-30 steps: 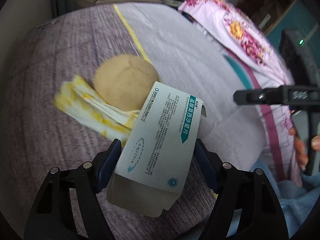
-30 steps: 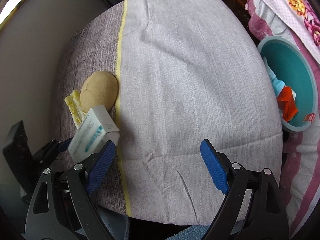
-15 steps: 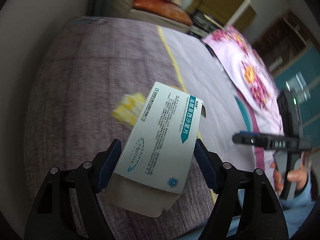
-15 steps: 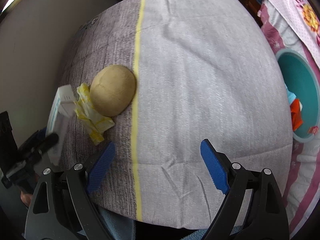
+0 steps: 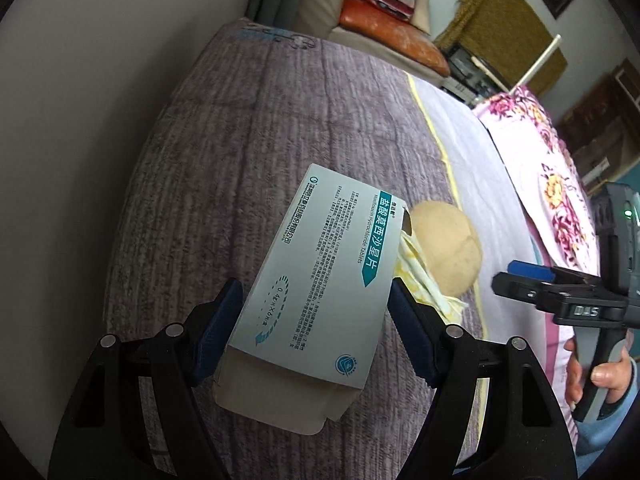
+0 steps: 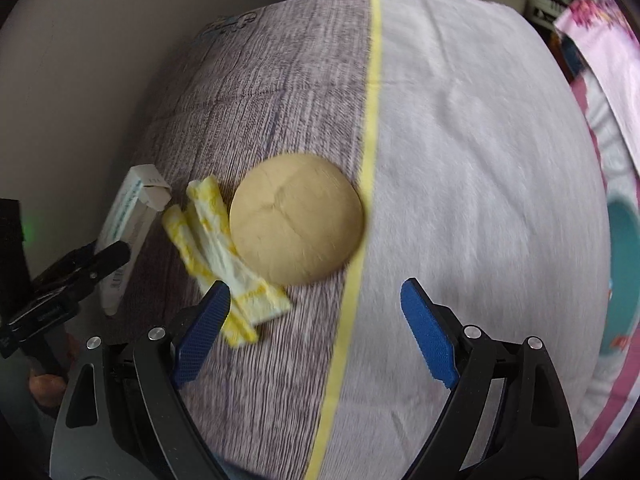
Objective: Collect trash
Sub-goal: 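Hold the medicine box in the left tool while the right tool grasps the coconut shell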
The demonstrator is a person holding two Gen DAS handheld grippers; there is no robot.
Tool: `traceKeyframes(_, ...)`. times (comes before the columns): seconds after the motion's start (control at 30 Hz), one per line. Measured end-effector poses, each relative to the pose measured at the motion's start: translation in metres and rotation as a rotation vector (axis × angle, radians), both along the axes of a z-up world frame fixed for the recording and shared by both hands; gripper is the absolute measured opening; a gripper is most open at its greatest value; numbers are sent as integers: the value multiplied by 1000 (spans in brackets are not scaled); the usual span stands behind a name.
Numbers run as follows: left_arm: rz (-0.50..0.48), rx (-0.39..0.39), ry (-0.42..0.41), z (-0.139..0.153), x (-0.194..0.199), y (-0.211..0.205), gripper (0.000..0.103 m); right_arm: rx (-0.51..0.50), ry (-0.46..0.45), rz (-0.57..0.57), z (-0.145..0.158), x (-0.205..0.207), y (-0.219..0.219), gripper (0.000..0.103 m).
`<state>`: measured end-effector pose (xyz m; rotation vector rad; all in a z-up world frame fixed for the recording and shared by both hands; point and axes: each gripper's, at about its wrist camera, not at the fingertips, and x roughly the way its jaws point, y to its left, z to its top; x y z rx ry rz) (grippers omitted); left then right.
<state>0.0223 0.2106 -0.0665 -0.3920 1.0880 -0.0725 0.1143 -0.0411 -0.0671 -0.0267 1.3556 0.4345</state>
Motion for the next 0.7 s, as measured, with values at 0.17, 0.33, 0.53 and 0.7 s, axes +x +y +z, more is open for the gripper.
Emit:
traceKeyframes(0.17,18,-4,3,-5,3,8,75,-30,16,30,-17,12,23,83)
traceKeyframes(0.33,30,-17,19,-11,6,12,75,-49,2,80,-32,18,45,89)
traceKeyframes(0.53,46,-31,32,-15,9,15,75,-57,-73,105,-33,18,52,91)
traceKeyframes(0.7,42,-46,11,-6,15,9,75,53,-11,53,-22,25,30,90)
